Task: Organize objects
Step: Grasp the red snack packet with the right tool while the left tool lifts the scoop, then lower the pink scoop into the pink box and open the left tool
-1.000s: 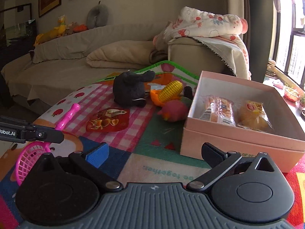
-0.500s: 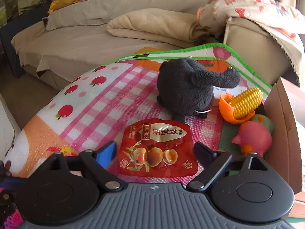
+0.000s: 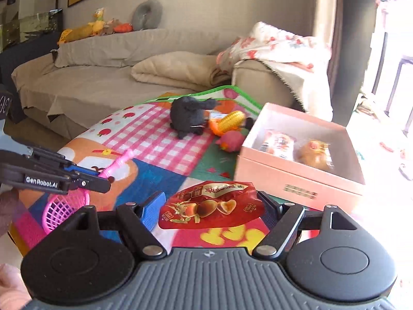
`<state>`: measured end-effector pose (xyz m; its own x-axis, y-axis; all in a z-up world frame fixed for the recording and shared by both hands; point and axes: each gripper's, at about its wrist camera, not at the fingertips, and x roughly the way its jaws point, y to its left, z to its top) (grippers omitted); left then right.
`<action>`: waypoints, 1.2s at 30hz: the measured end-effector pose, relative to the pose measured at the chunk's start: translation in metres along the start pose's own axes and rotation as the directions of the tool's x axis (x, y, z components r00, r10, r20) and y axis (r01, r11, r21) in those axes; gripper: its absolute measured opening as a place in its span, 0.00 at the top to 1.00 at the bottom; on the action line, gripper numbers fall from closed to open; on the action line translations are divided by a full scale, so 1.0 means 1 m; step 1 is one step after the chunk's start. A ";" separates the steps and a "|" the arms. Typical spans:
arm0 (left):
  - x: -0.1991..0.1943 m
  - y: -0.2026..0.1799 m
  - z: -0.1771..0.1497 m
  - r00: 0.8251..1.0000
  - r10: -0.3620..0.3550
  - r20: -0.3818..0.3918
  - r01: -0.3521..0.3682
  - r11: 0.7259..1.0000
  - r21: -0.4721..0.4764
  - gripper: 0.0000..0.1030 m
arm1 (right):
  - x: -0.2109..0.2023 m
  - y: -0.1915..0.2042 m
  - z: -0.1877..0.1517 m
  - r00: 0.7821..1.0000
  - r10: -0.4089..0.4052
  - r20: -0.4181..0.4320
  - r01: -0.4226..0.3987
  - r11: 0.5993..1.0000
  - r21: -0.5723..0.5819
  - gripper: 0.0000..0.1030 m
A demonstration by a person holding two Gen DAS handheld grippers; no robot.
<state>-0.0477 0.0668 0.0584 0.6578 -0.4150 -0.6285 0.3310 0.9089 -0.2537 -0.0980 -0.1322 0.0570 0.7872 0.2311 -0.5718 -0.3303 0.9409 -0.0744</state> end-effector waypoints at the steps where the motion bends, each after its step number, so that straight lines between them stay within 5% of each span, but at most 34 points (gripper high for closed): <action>1: 0.002 -0.011 0.011 1.000 -0.019 0.012 0.019 1.000 0.021 0.85 | -0.011 -0.006 -0.006 0.999 -0.029 0.023 0.029 1.000 0.002 0.25; 7: 0.032 -0.074 0.091 0.990 -0.096 0.106 0.082 0.988 0.133 0.85 | -0.051 -0.046 -0.033 0.987 -0.127 0.101 0.115 0.986 0.117 0.25; 13: 0.075 -0.109 0.172 0.958 -0.139 0.250 0.123 0.989 0.078 0.85 | -0.053 -0.073 -0.042 0.979 -0.173 0.104 0.150 0.969 0.197 0.25; 16: 0.113 -0.113 0.191 0.961 -0.140 0.238 0.134 0.990 0.041 0.85 | -0.048 -0.079 -0.047 0.982 -0.164 0.096 0.139 0.965 0.222 0.25; 19: 0.163 -0.105 0.187 0.987 -0.119 0.109 0.124 0.992 -0.040 0.84 | -0.044 -0.083 -0.055 0.985 -0.155 0.081 0.131 0.961 0.242 0.25; 22: 0.205 -0.096 0.171 0.999 -0.036 -0.003 0.036 0.999 -0.030 0.81 | -0.037 -0.090 -0.058 0.985 -0.160 0.059 0.139 0.955 0.263 0.25; 24: 0.212 -0.089 0.160 1.000 0.002 0.001 -0.002 1.000 -0.006 0.76 | -0.033 -0.094 -0.059 0.985 -0.166 0.048 0.147 0.950 0.274 0.25; 28: 0.189 -0.074 0.148 0.996 -0.058 0.062 0.060 0.998 -0.026 0.75 | -0.027 -0.097 -0.057 0.985 -0.166 0.044 0.148 0.948 0.283 0.25; 32: 0.151 -0.071 0.132 0.991 -0.075 0.107 0.070 0.996 0.050 0.74 | -0.021 -0.099 -0.046 0.982 -0.181 0.046 0.162 0.950 0.268 0.26; 34: 0.136 -0.068 0.122 0.991 -0.063 0.122 0.052 0.994 0.093 0.74 | -0.019 -0.099 -0.035 0.979 -0.196 0.063 0.174 0.951 0.254 0.40; 36: 0.125 -0.063 0.111 0.990 -0.054 0.127 0.041 0.994 0.106 0.73 | -0.018 -0.100 -0.022 0.976 -0.204 0.075 0.180 0.952 0.249 0.43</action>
<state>0.0891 -0.0473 0.0774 0.7195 -0.4656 -0.5152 0.4274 0.8817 -0.1999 -0.0904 -0.2363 0.0572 0.8749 0.0520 -0.4815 -0.0429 0.9986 0.0299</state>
